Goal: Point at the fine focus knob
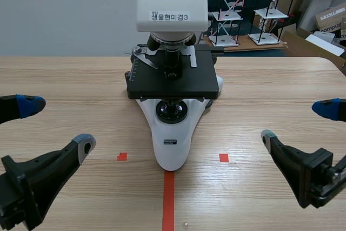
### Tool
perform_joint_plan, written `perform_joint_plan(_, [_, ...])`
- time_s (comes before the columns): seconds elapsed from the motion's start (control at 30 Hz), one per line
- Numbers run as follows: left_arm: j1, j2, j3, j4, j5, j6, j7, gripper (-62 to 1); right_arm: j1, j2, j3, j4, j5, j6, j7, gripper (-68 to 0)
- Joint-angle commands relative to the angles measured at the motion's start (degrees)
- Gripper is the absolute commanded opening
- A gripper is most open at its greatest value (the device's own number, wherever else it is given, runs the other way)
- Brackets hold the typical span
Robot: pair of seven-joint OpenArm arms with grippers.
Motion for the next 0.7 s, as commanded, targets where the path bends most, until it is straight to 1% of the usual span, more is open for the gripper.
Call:
perform_joint_plan(0.0, [-0.04, 0.28, -0.46, 1.25, -0.55, -0.04, -0.66, 1.4, -0.11, 0.61, 0.33, 0.98, 0.59, -0.22, 0.66, -5.2])
perform_joint_plan(0.63, [-0.04, 0.28, -0.46, 1.25, -0.55, -0.04, -0.66, 1.4, -0.11, 0.61, 0.33, 0.96, 0.59, -0.22, 0.66, -5.2])
perform_joint_plan(0.67, [-0.04, 0.28, -0.46, 1.25, -0.55, -0.04, -0.66, 1.4, -0.11, 0.61, 0.33, 0.96, 0.59, -0.22, 0.66, -6.0])
